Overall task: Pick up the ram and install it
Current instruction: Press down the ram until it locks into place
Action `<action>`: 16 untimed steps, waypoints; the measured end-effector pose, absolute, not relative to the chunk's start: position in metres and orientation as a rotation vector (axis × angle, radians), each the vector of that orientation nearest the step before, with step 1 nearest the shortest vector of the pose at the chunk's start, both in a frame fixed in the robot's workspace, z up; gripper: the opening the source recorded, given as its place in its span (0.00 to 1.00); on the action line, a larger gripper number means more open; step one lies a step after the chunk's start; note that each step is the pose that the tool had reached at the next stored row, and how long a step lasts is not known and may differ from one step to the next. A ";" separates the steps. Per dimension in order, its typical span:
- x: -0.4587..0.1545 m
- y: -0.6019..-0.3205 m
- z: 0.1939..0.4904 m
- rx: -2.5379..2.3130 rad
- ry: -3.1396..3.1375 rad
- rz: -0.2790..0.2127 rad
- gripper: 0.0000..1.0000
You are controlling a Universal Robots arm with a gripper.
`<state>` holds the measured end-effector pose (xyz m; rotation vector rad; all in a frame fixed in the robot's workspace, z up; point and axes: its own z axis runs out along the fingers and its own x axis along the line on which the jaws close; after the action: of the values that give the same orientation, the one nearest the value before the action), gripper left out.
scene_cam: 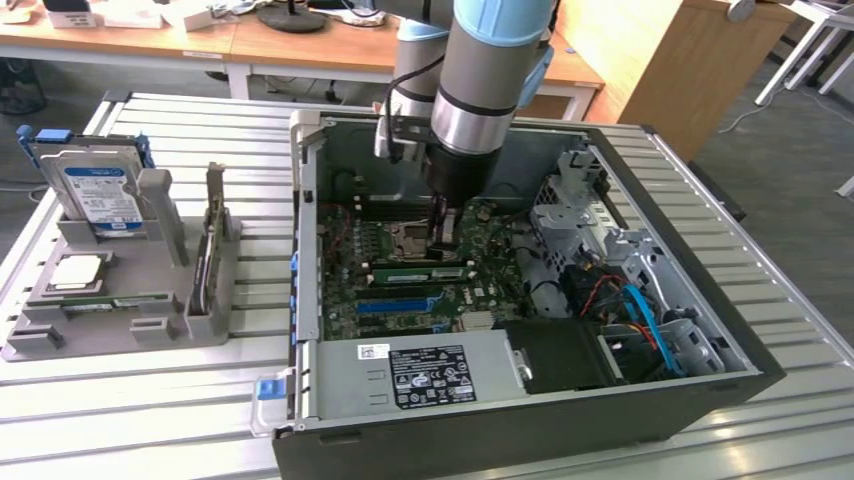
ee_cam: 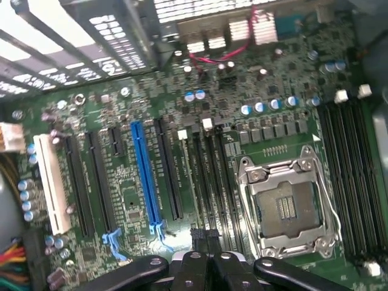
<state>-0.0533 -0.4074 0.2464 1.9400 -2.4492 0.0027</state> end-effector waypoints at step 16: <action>-0.053 -0.407 0.244 1.661 -2.646 0.000 0.11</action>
<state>-0.0533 -0.4074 0.2435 1.6614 -2.6460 -0.0003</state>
